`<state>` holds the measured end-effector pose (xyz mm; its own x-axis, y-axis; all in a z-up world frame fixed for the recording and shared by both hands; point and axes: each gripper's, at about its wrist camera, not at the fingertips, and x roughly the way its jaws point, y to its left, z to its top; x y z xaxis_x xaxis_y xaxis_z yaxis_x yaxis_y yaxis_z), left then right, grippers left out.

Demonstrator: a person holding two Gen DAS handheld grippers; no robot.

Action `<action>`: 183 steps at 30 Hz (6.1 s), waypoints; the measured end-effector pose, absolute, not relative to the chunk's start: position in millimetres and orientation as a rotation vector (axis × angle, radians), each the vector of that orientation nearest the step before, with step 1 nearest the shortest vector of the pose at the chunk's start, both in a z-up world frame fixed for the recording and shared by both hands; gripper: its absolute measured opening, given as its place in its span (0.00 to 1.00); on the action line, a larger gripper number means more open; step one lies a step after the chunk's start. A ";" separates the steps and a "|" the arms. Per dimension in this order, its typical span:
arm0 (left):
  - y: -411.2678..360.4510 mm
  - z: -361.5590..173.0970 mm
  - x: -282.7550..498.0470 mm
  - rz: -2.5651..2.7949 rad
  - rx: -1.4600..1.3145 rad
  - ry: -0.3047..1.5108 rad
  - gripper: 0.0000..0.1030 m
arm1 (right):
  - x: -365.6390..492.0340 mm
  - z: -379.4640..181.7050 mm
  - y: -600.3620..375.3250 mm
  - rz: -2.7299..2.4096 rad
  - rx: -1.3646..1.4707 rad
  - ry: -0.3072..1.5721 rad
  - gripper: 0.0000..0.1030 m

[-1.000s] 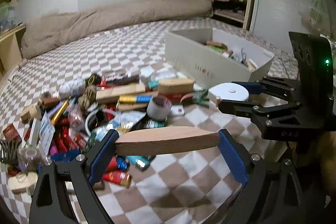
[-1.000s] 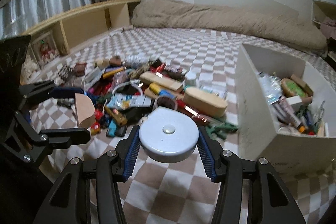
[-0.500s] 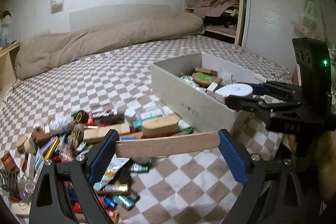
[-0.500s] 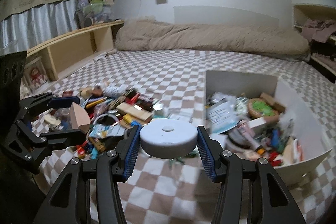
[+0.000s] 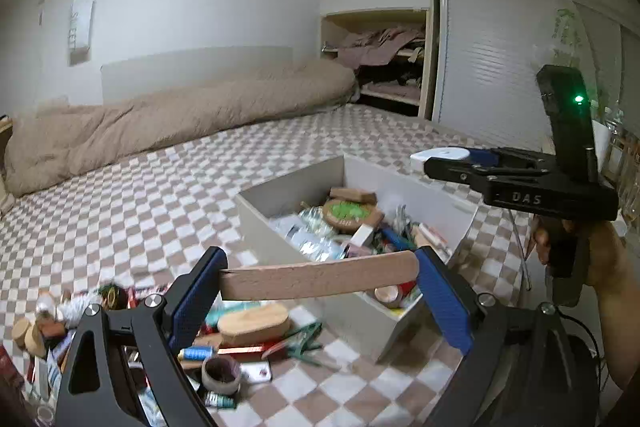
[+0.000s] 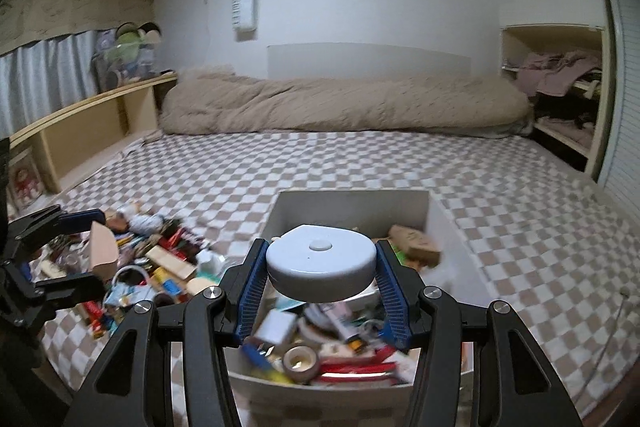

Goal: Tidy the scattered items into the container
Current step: 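Lift the tape measure and wooden block and carry both over the SHOES box, then open the right tool dropping the tape measure while the left tool lowers the block, then open the left tool releasing the wooden block into the SHOES box, then withdraw both tools from the box back over the pile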

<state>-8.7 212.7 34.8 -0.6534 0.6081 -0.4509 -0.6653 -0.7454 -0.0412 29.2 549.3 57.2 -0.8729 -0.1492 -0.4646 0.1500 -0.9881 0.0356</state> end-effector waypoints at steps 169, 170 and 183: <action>103.5 56.9 -16.3 2.552 -0.777 0.041 1.00 | 87.2 86.7 465.8 -2.947 0.676 0.102 1.00; 102.4 55.6 -12.7 2.560 -0.768 0.059 1.00 | 88.3 86.3 464.1 -2.945 0.674 0.106 1.00; 83.3 37.5 15.5 2.597 -0.747 0.136 1.00 | 102.7 69.6 454.4 -2.965 0.720 0.112 1.00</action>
<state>15.5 83.3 37.5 -0.7615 0.3784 -0.5262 -0.4315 -0.9018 -0.0241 102.7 454.4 69.6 -0.8850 -0.0685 -0.4605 0.1031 -0.9934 -0.0502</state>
